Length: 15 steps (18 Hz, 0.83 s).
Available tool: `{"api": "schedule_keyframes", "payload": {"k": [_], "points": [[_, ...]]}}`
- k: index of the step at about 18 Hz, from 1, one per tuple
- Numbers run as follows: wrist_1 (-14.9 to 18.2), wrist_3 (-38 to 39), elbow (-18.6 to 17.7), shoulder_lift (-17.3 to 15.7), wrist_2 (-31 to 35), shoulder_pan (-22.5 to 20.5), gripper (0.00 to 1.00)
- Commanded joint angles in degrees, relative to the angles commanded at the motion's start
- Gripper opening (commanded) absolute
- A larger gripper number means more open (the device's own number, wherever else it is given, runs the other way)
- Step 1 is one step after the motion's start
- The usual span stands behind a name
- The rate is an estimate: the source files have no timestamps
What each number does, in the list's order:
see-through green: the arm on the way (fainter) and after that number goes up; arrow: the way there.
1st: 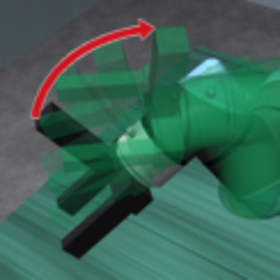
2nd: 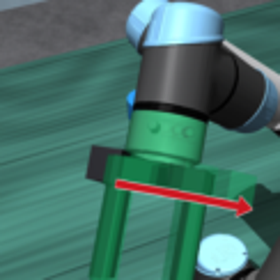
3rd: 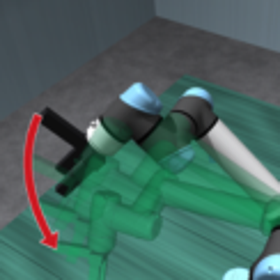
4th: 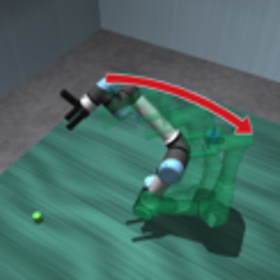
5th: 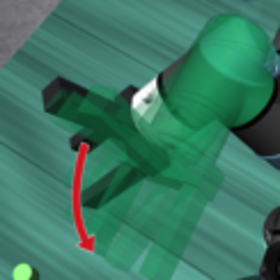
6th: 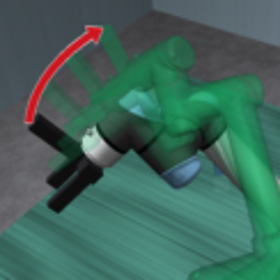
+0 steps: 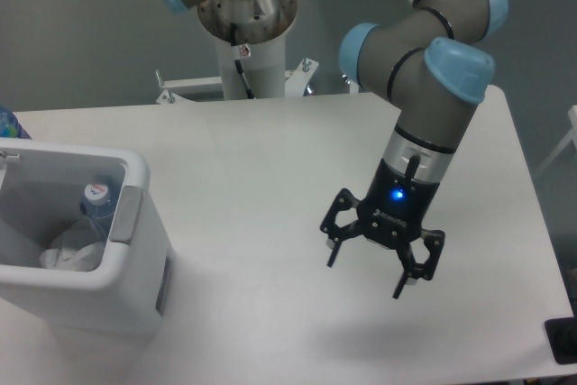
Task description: Place the trash in the trash can
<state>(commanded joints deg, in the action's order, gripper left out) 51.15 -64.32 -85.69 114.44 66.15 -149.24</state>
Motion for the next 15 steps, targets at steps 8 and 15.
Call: {"api": "schedule_keyframes", "payload": {"k": [8,15], "points": [[2.8,-4.3,-1.4,-1.0,15.6,0.4,1.00],[2.8,-4.3,-1.8,-0.9,22.2,2.0,1.00]]}}
